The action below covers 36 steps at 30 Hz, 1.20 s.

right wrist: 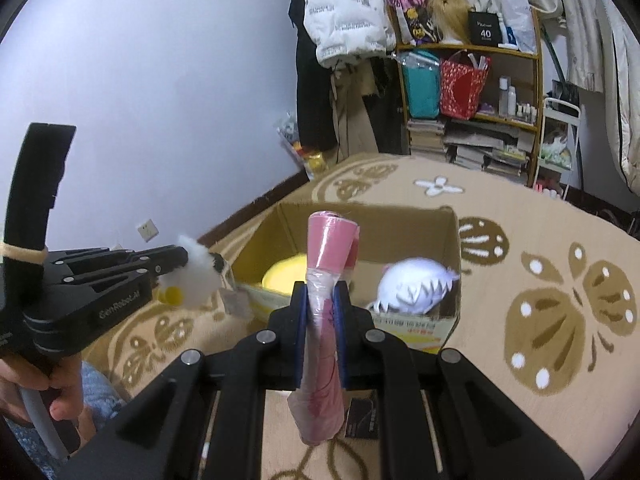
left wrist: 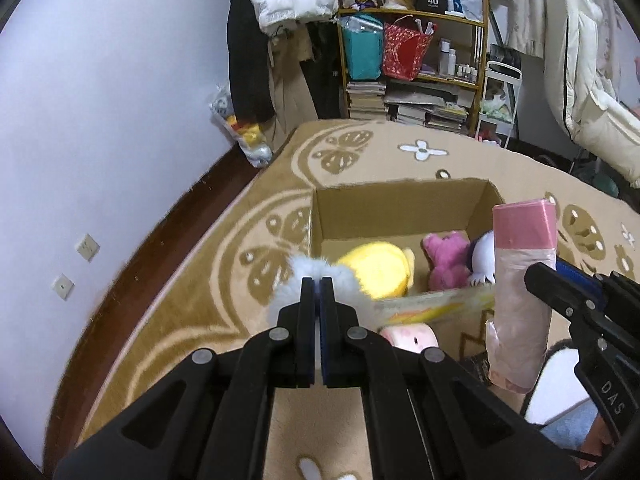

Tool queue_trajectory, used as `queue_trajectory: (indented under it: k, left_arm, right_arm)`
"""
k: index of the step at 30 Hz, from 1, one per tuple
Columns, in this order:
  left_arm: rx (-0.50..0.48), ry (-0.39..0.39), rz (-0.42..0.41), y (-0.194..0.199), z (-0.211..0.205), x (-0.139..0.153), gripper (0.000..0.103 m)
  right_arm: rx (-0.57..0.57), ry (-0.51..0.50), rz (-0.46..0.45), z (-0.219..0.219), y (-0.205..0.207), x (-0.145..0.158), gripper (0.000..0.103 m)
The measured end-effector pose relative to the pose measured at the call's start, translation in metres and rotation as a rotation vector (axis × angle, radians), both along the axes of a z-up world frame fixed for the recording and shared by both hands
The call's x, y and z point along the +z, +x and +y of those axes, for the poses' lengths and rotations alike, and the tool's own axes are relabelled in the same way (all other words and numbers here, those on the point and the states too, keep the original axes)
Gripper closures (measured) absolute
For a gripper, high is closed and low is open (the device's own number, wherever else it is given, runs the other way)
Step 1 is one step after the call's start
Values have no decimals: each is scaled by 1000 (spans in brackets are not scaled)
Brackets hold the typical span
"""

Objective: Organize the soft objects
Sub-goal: 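Lift the duck plush with the left tool while the right tool carries the pink tube over the box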

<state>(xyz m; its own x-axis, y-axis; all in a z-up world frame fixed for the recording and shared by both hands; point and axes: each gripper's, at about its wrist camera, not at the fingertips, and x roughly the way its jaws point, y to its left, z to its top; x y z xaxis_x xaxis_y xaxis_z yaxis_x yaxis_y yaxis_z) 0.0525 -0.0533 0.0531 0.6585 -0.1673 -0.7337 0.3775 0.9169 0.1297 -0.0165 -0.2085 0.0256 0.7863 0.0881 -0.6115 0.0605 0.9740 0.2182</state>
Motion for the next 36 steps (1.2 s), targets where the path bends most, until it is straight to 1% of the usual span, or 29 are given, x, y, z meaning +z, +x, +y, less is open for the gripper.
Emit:
queue_trajectory:
  k: [3, 6, 9, 12, 14, 18, 21, 25, 27, 29, 33, 36]
  left_arm:
    - [-16, 7, -32, 6, -6, 13, 102]
    - [-40, 62, -71, 11, -19, 24, 102]
    - [-59, 92, -97, 18, -32, 29, 102]
    - [-60, 99, -108, 28, -40, 29, 102]
    - [-65, 91, -115, 34, -44, 28, 102]
    - [-73, 63, -103, 44, -48, 21, 102]
    - [-58, 48, -89, 49, -46, 13, 102]
    - [-46, -10, -77, 55, -40, 6, 102]
    - [-44, -10, -76, 56, -39, 0, 102]
    - [-43, -8, -77, 56, -40, -5, 102]
    - [-28, -24, -42, 62, -41, -18, 101]
    - [-15, 2, -37, 63, -44, -26, 98]
  right_arm:
    - [-11, 10, -16, -5, 8, 3, 90]
    - [-18, 9, -27, -7, 14, 6, 90]
    - [-25, 20, -41, -12, 20, 10, 90]
    - [-26, 24, -50, -17, 29, 12, 90]
    - [-26, 20, -56, -19, 37, 14, 90]
    - [-23, 12, -62, -22, 49, 16, 90]
    - [-25, -8, -59, -24, 57, 14, 90]
    - [-37, 1, -54, -31, 69, 9, 90]
    - [-45, 18, -58, -35, 72, 7, 90]
    - [-62, 64, -55, -41, 75, 2, 90]
    - [-80, 188, -11, -52, 79, -15, 89]
    - [-91, 223, 17, -59, 81, -24, 89]
